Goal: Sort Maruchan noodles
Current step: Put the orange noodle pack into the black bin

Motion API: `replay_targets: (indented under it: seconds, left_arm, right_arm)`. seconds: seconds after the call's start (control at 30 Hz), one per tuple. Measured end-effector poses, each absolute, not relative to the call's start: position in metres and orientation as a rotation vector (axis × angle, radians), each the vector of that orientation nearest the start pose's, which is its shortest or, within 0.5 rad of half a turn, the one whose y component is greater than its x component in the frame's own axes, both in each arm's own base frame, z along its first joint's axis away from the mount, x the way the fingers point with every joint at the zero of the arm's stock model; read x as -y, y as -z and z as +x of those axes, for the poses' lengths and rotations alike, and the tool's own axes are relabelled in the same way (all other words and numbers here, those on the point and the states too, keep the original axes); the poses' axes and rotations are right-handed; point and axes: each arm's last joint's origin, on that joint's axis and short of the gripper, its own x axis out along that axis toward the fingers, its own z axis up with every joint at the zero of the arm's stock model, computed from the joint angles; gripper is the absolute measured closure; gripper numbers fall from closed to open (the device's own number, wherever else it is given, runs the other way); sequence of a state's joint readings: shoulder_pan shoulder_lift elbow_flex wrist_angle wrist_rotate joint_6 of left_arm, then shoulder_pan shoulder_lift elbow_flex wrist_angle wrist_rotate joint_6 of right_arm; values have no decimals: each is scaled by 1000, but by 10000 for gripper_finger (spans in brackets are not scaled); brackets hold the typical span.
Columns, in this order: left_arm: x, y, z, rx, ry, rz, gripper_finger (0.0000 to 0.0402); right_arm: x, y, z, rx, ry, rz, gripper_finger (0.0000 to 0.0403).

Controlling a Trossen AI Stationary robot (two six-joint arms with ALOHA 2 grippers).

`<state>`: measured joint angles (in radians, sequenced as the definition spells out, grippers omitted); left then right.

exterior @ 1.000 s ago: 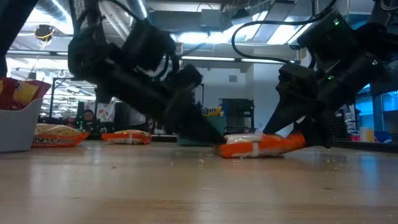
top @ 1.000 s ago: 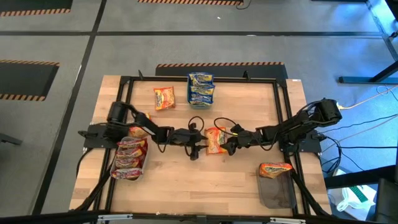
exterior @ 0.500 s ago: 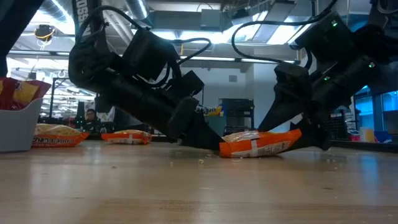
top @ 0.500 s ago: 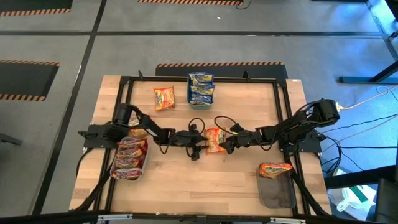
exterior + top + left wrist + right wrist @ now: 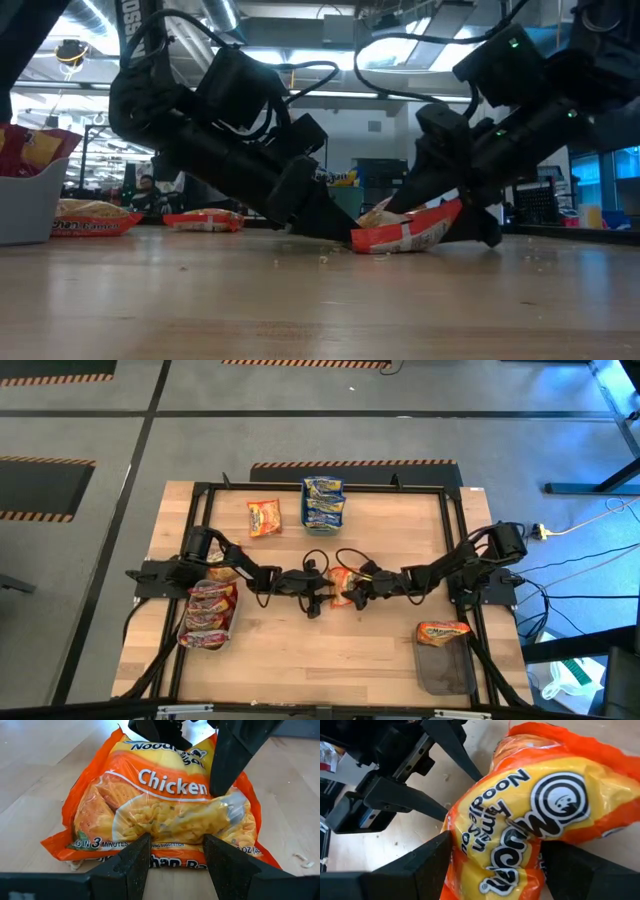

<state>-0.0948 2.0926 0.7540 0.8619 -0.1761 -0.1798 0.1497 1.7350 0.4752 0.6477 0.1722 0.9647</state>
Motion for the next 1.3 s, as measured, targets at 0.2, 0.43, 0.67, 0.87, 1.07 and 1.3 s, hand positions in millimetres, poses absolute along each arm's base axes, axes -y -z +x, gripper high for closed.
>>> replay_targets:
  seconds: [0.2, 0.43, 0.67, 0.87, 1.07, 1.3]
  left_arm:
    - [28, -64, 351, -457, -119, -110, 222]
    - [30, -64, 351, -453, -116, -107, 221]
    - [42, -78, 348, -461, -125, -92, 221]
    - [53, -105, 337, -529, -133, -21, 221]
    - [61, -126, 323, -628, -136, -27, 221]
    - [70, -139, 312, -653, -117, -14, 221]
  right_arm:
    - [-36, -94, 272, -547, 310, 823, 157]
    - [-35, -94, 272, -537, 335, 795, 274]
    - [-36, -94, 273, -542, 319, 797, 338]
    - [-35, -95, 273, -547, 306, 725, 332]
    - [-36, -96, 273, -550, 277, 699, 337]
    - [-39, -112, 275, -555, 148, 656, 333]
